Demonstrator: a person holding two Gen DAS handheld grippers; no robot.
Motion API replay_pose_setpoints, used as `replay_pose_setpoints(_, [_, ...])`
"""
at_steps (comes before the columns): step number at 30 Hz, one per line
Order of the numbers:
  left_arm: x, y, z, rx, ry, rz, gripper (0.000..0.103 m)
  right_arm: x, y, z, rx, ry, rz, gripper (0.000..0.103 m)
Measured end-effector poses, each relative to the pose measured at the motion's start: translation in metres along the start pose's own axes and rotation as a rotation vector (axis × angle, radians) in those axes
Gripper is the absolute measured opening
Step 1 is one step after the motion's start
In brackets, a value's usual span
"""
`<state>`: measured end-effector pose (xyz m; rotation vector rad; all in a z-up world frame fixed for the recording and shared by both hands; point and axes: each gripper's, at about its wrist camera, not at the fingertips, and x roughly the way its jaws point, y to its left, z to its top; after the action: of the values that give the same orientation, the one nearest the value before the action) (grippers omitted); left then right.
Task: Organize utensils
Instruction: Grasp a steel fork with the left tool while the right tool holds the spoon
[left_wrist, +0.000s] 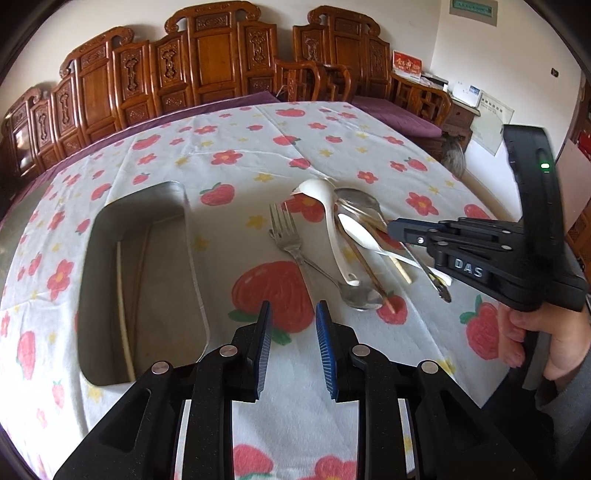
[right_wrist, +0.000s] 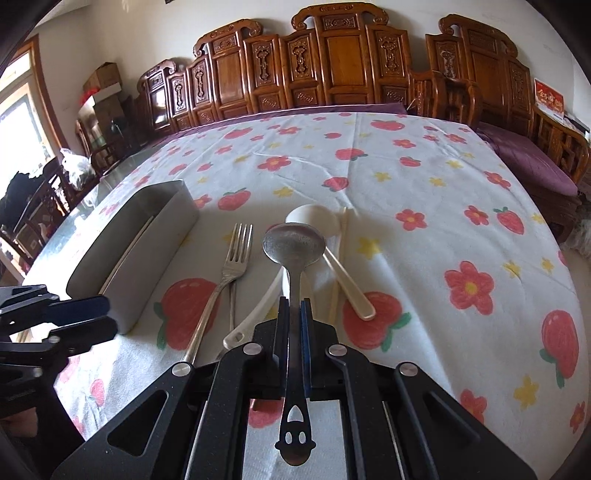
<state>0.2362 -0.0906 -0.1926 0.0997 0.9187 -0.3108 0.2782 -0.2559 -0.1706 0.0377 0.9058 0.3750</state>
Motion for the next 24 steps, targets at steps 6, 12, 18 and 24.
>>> replay_pose_setpoints(6, [0.039,-0.008,0.015,0.011,0.047,0.015,0.025,0.002,-0.008,-0.001,0.016,0.004,-0.005,0.007])
replay_pose_setpoints(12, [0.071,-0.011,0.029,-0.002,0.085,0.031,0.025,0.001,-0.009,0.000,0.022,0.000,0.002,0.007])
replay_pose_setpoints(18, [0.087,-0.006,0.035,-0.037,0.106,0.055,0.025,0.001,-0.010,0.003,0.037,-0.007,0.017,0.007])
replay_pose_setpoints(24, [0.092,-0.006,0.035,-0.047,0.116,0.034,0.014,0.001,-0.006,0.003,0.033,-0.005,0.023,0.007])
